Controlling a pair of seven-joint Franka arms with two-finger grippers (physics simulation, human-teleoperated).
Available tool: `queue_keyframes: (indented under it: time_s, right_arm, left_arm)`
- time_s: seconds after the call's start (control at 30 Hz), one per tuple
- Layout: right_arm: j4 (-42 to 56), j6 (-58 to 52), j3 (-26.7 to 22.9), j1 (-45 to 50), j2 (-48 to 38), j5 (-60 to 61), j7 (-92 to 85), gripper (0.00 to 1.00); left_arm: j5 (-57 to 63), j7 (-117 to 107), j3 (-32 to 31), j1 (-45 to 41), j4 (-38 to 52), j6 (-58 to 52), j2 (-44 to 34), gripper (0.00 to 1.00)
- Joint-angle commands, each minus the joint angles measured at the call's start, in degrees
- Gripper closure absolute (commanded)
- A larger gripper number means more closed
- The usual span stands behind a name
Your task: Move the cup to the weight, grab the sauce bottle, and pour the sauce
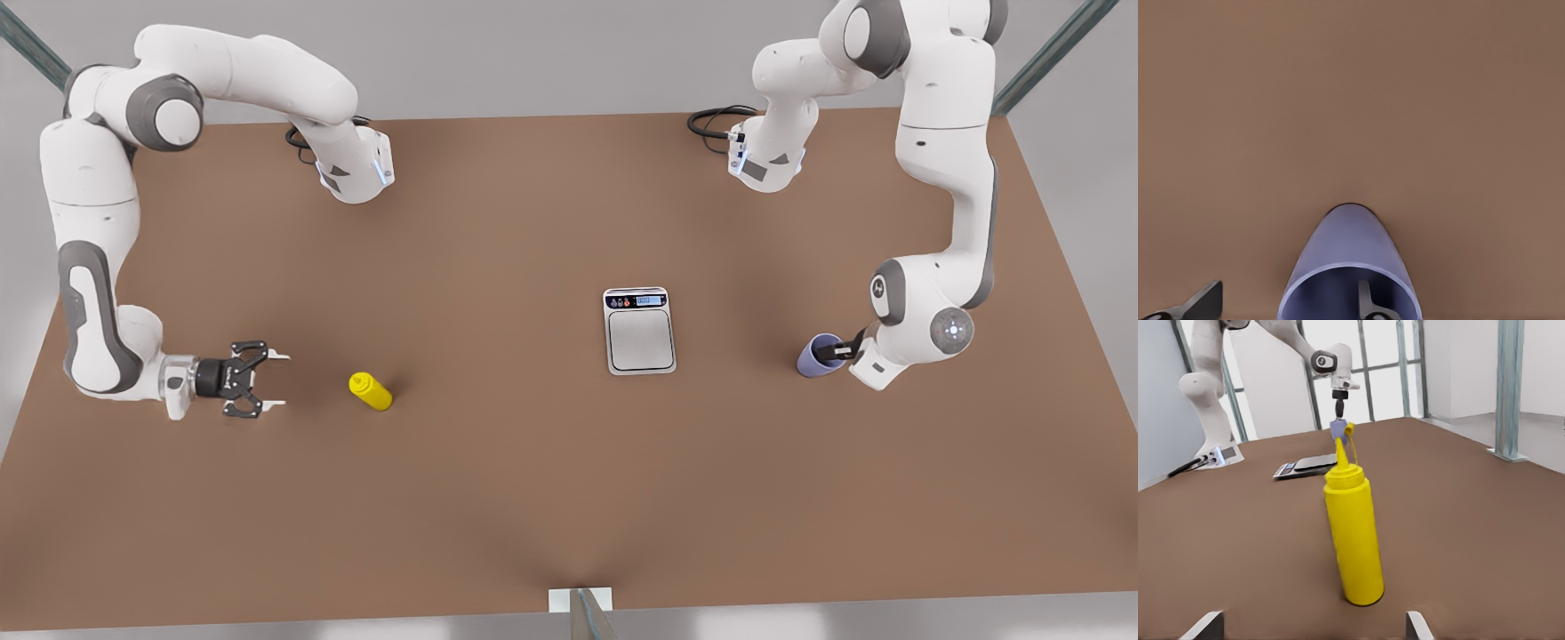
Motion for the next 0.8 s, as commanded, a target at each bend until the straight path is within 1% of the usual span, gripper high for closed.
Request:
queue_keyframes:
  time_s: [0.0, 0.03, 0.07, 0.1, 0.17, 0.2, 0.23, 0.27, 0.4, 0.5, 0.67, 0.77]
  right_arm:
    - [-0.6, 0.58, 0.1, 0.08, 0.06, 0.25, -2.35, 0.0]
    - [-2.36, 1.2, 0.1, -0.09, -0.02, 2.0, -3.42, 0.0]
    - [-2.19, 1.11, 0.01, -0.09, -0.02, 2.0, -3.42, 0.0]
    - [-1.13, 0.85, 0.01, 0.96, -0.02, 2.0, -4.04, 0.0]
    - [-0.69, 0.76, 0.1, 0.96, 0.77, 2.27, -4.04, 0.0]
    - [-0.87, 0.59, 0.1, 1.14, 1.64, 2.18, -4.21, 0.0]
    - [-0.69, 0.59, 0.1, 2.19, 3.22, 2.27, -5.62, 0.0]
    - [-0.69, 0.68, 0.1, 3.07, 3.67, 2.44, -5.71, 0.0]
    - [-1.57, 1.99, 0.01, 6.32, 4.46, 4.9, -7.38, 0.0]
    - [-1.4, 4.36, 0.01, 7.38, 4.63, 7.28, -7.38, 0.0]
    - [-1.4, 4.72, 0.01, 9.31, 4.81, 8.77, -7.38, 0.0]
    - [-1.48, 4.89, 0.01, 10.72, 4.9, 9.56, -7.38, 0.0]
  left_arm:
    - [0.18, 0.0, 0.0, 0.0, 0.09, 0.0, 0.13, 0.26]
    - [0.18, 0.0, 0.0, 0.0, 0.09, 0.0, 0.48, 0.35]
    - [0.18, 0.0, 0.0, 0.09, 0.09, 0.0, 0.48, 0.45]
    - [0.18, 0.0, -0.08, 0.09, 0.09, 0.0, 0.75, 0.53]
    - [0.18, -0.09, -0.08, 0.0, 0.18, 0.0, 1.19, 0.64]
    - [0.18, -0.09, -0.08, 0.0, 0.18, 0.0, 1.19, 0.67]
    - [0.09, -0.18, -0.08, 0.0, 0.18, 0.0, 1.19, 0.75]
    - [0.09, -0.44, -0.08, 0.0, 0.18, 0.0, 1.19, 0.79]
    - [0.0, -0.7, -0.17, 0.0, 0.35, 0.0, 1.54, 0.79]
    - [0.0, -0.79, -0.35, 0.0, 0.53, 0.0, 1.54, 0.79]
    - [-0.09, -1.85, -0.61, 0.0, 2.28, -0.44, 1.36, 0.79]
    - [-2.89, -1.76, -1.13, 0.0, 3.6, -0.88, -1.18, 0.79]
